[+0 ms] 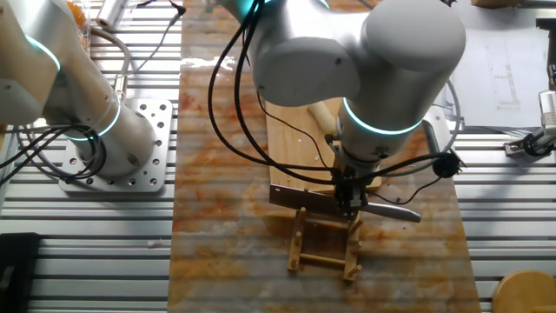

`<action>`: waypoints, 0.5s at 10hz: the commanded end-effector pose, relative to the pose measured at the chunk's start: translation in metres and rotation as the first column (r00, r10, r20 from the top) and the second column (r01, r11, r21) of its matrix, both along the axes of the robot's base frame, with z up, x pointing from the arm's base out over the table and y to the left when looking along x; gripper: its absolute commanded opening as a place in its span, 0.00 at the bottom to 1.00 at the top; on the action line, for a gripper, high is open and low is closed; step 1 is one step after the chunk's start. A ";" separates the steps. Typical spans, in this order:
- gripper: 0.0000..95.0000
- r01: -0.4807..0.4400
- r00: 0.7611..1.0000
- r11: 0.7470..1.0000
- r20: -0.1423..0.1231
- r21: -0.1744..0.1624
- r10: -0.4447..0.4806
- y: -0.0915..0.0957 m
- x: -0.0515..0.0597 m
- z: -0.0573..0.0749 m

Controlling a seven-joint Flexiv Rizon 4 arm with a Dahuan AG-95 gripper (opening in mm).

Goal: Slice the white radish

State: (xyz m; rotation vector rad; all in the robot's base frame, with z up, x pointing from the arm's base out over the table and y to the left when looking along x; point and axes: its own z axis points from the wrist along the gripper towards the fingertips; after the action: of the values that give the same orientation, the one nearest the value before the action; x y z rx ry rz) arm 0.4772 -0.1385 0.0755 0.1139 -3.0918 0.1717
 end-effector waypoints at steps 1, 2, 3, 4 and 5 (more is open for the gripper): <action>0.40 0.004 1.000 1.000 0.005 -0.015 -0.004 -0.002 0.000 -0.007; 0.40 0.004 1.000 1.000 0.006 -0.018 -0.004 -0.003 0.000 -0.009; 0.40 0.004 1.000 1.000 0.009 -0.019 -0.004 -0.004 -0.002 -0.013; 0.40 0.003 1.000 1.000 0.013 -0.021 -0.003 -0.005 -0.003 -0.016; 0.40 0.006 1.000 1.000 0.012 -0.025 -0.005 -0.005 -0.004 -0.016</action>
State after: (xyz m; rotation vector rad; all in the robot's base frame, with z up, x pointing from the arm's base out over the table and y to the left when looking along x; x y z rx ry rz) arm 0.4733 -0.1439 0.0585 0.1005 -3.1019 0.2186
